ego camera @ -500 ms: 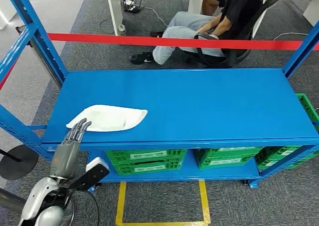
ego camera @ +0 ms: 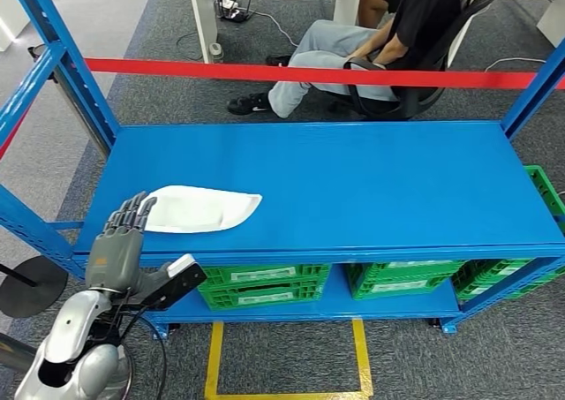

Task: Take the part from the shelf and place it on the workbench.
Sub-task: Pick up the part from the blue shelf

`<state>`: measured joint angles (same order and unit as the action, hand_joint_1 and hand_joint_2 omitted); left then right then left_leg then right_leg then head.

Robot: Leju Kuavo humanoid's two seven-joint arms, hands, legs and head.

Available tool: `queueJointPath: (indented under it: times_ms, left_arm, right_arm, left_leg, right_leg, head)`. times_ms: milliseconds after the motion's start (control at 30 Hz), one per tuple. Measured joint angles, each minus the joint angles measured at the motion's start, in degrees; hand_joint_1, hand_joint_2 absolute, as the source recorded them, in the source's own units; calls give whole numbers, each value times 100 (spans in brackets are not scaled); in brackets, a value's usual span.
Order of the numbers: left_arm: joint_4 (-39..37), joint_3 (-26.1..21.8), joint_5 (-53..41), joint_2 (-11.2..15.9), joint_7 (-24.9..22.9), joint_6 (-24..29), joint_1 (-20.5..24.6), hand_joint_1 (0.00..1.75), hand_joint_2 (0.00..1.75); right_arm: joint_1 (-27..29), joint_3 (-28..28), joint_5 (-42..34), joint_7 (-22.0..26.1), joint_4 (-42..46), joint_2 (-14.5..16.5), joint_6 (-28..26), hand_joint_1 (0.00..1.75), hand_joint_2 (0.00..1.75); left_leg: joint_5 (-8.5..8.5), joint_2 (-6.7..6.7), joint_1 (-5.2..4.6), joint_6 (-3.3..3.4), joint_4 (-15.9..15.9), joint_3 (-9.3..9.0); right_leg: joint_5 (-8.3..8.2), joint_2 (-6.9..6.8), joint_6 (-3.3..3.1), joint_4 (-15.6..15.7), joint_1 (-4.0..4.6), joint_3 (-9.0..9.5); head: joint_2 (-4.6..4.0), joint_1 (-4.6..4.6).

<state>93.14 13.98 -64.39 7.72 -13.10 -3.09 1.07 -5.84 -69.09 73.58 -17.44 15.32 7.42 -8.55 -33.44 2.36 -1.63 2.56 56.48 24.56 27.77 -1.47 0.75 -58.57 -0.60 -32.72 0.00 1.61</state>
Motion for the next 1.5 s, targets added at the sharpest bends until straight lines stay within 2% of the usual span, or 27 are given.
queueJointPath:
  times_ms: [567,1000,1500]
  left_arm:
    - [-781,175,-78,15,-27,-165,607,0,175]
    - [-1399,415,-161,-143,-80,-190,987,0,175]
    - [-2226,358,-110,-211,-183,-119,1420,0,175]
  right_arm:
    - [-23,-20,69,0,-63,15,9,0,175]
    - [-33,-20,102,0,-66,15,-7,0,175]
    - [-51,-1,190,0,-87,15,-10,0,175]
  left_leg:
    - [0,0,-1,0,1,-1]
    - [0,0,-1,0,1,-1]
    - [1,0,-1,0,1,0]
  right_leg:
    - [0,0,0,0,0,0]
    - [0,1,0,0,0,0]
    - [-1,0,0,0,0,1]
  head:
    - [0,1]
    - [0,0]
    - [0,1]
